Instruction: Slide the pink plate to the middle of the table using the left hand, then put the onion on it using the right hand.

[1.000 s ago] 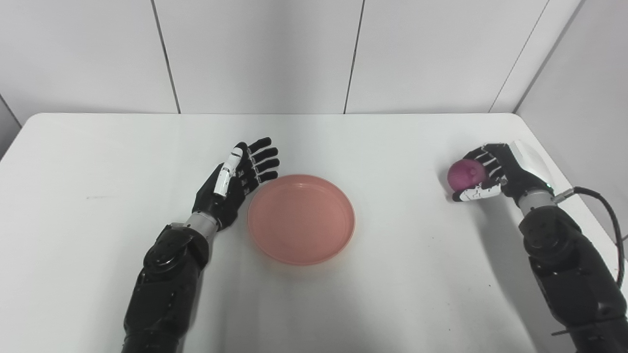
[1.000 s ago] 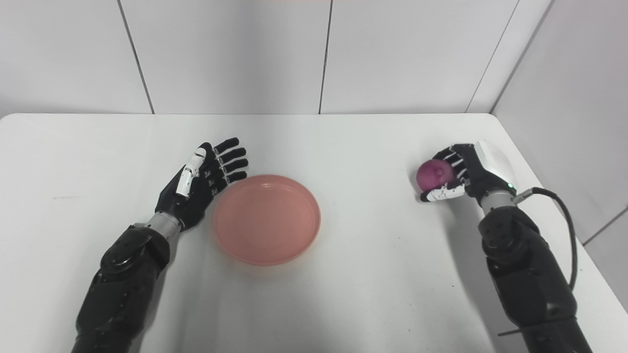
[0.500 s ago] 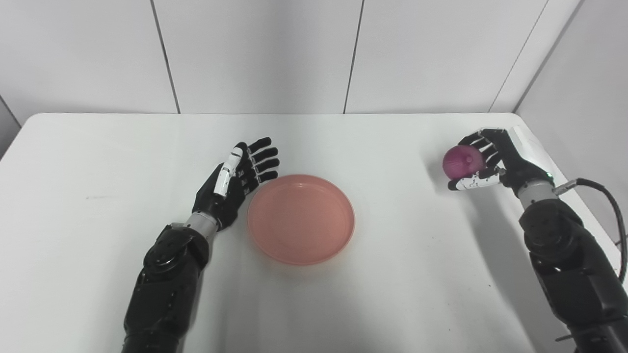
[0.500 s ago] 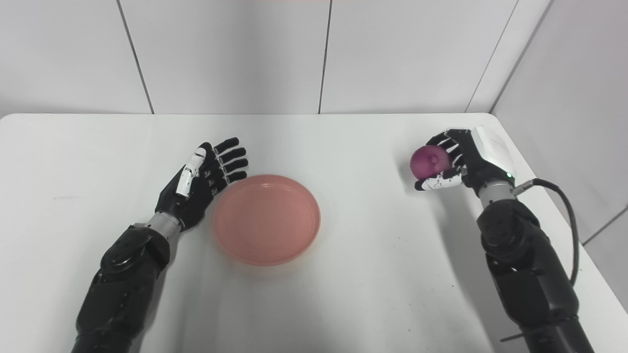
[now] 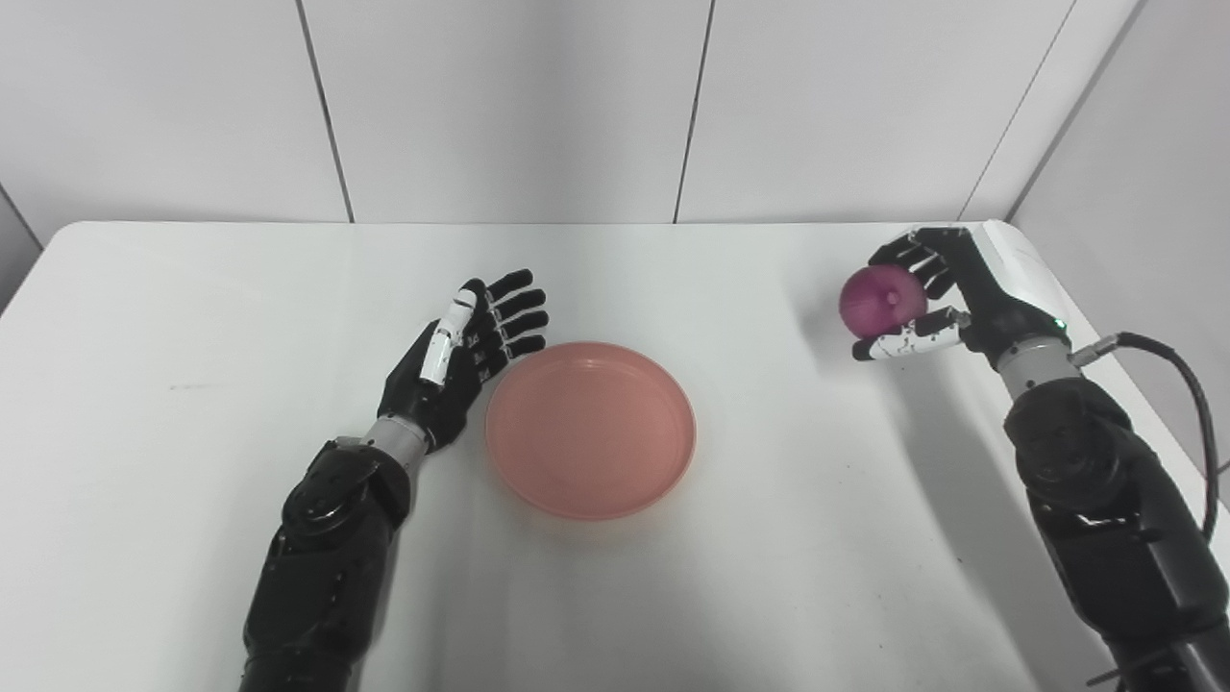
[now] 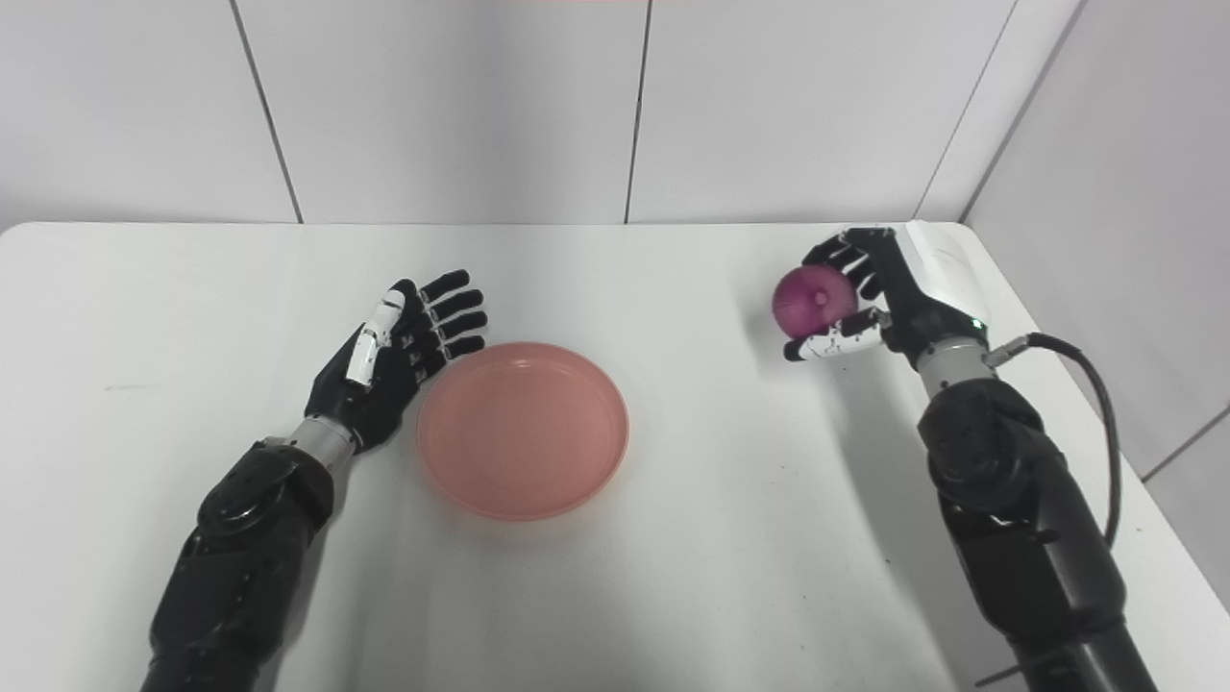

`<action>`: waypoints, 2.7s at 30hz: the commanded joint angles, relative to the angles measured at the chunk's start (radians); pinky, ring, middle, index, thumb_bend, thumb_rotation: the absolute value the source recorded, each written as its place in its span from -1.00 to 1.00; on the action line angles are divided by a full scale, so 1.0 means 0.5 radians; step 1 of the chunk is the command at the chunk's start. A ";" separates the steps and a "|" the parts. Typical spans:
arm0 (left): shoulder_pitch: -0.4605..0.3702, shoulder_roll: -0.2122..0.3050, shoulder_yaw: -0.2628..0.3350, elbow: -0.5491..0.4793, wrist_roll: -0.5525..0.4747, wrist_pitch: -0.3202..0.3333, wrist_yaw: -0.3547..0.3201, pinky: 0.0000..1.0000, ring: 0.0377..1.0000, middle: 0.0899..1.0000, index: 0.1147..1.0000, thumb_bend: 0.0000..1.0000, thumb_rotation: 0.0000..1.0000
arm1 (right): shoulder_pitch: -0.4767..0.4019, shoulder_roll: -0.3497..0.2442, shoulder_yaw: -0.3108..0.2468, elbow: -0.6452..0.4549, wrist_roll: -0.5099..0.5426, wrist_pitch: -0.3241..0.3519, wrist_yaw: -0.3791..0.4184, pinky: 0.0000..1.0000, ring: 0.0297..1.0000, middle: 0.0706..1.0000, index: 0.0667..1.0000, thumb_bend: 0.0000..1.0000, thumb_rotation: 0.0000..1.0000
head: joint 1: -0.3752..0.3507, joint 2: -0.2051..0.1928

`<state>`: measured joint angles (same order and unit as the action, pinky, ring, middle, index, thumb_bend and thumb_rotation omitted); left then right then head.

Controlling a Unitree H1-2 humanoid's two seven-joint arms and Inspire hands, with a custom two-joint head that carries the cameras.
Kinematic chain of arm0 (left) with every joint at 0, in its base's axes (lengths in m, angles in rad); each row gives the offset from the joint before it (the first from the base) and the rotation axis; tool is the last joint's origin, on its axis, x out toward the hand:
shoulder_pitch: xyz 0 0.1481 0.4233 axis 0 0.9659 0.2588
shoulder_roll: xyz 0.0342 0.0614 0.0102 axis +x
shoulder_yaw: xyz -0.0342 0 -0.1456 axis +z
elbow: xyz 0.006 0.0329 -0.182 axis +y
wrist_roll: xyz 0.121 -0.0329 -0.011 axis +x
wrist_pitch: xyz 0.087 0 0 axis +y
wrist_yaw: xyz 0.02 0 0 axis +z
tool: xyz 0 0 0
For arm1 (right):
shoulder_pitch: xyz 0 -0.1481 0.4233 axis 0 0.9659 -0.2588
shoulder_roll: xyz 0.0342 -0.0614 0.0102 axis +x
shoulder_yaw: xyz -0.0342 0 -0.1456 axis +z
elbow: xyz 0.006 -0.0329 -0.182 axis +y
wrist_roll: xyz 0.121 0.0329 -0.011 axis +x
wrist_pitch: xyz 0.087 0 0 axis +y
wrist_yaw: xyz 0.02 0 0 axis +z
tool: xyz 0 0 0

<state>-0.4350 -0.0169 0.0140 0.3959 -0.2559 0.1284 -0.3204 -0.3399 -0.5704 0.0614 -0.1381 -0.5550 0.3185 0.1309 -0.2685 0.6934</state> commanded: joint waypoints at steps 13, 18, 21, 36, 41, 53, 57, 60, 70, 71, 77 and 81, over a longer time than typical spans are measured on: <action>-0.028 -0.016 -0.010 -0.001 -0.007 -0.014 0.008 0.60 0.64 0.63 0.57 -0.26 1.00 | -0.159 0.137 0.109 -0.244 -0.138 0.020 0.092 -0.13 -0.08 -0.01 -0.10 0.03 -0.74 | 0.014 0.001; -0.028 -0.022 -0.010 -0.007 -0.007 -0.006 0.017 0.60 0.64 0.63 0.56 -0.27 1.00 | -0.184 0.192 0.136 -0.272 -0.179 0.015 0.142 -0.09 -0.06 0.01 -0.10 0.03 -0.74 | 0.024 0.000; -0.026 -0.029 -0.004 -0.015 -0.006 0.008 0.034 0.60 0.64 0.63 0.56 -0.27 1.00 | -0.200 0.244 0.151 -0.286 -0.198 0.019 0.164 -0.10 -0.04 0.03 -0.10 0.03 -0.74 | 0.024 0.000; -0.030 -0.039 -0.008 -0.015 0.011 0.006 0.045 0.58 0.63 0.62 0.56 -0.29 1.00 | -0.239 0.377 0.255 -0.230 -0.212 -0.169 0.139 -0.23 -0.16 -0.06 -0.10 0.03 -0.74 | 0.065 -0.002; -0.027 -0.051 -0.009 -0.025 0.008 0.009 0.050 0.60 0.64 0.62 0.56 -0.29 1.00 | -0.247 0.429 0.294 -0.223 -0.237 -0.189 0.118 -0.24 -0.16 -0.06 -0.10 0.03 -0.74 | 0.090 -0.002; -0.022 -0.076 -0.020 -0.036 0.020 0.011 0.091 0.57 0.62 0.60 0.54 -0.29 1.00 | -0.268 0.551 0.395 -0.212 -0.264 -0.187 0.157 -0.26 -0.15 -0.04 -0.10 0.03 -0.74 | 0.160 -0.003; -0.023 -0.079 -0.025 -0.039 0.022 0.014 0.100 0.56 0.61 0.59 0.53 -0.30 1.00 | -0.285 0.587 0.442 -0.188 -0.300 -0.180 0.155 -0.24 -0.15 -0.05 -0.10 0.04 -0.74 | 0.183 -0.002; -0.025 -0.081 -0.029 -0.039 0.021 0.009 0.102 0.57 0.61 0.60 0.53 -0.30 1.00 | -0.297 0.615 0.463 -0.166 -0.299 -0.167 0.170 -0.23 -0.14 -0.03 -0.10 0.04 -0.73 | 0.206 0.000; -0.023 -0.094 -0.042 -0.048 0.038 -0.004 0.127 0.56 0.60 0.59 0.52 -0.30 1.00 | -0.318 0.680 0.539 -0.061 -0.316 -0.157 0.182 -0.25 -0.14 -0.02 -0.10 0.03 -0.74 | 0.251 0.000; -0.024 -0.095 -0.041 -0.048 0.038 -0.004 0.133 0.56 0.60 0.59 0.52 -0.31 1.00 | -0.317 0.685 0.543 -0.042 -0.312 -0.165 0.179 -0.25 -0.14 -0.02 -0.10 0.03 -0.74 | 0.256 0.000; -0.025 -0.096 -0.034 -0.043 0.032 -0.004 0.144 0.58 0.63 0.61 0.53 -0.31 1.00 | -0.304 0.694 0.565 0.033 -0.305 -0.172 0.183 -0.25 -0.15 -0.03 -0.10 0.03 -0.74 | 0.261 0.000; -0.025 -0.097 -0.035 -0.041 0.048 -0.023 0.157 0.57 0.62 0.60 0.52 -0.30 1.00 | -0.283 0.698 0.574 0.082 -0.280 -0.172 0.189 -0.26 -0.15 -0.02 -0.10 0.03 -0.73 | 0.261 0.000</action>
<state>-0.4346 -0.0550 -0.0037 0.3821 -0.2367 0.1319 -0.2508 -0.4500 -0.2251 0.3520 -0.0843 -0.7024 0.2681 0.2318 -0.1381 0.6934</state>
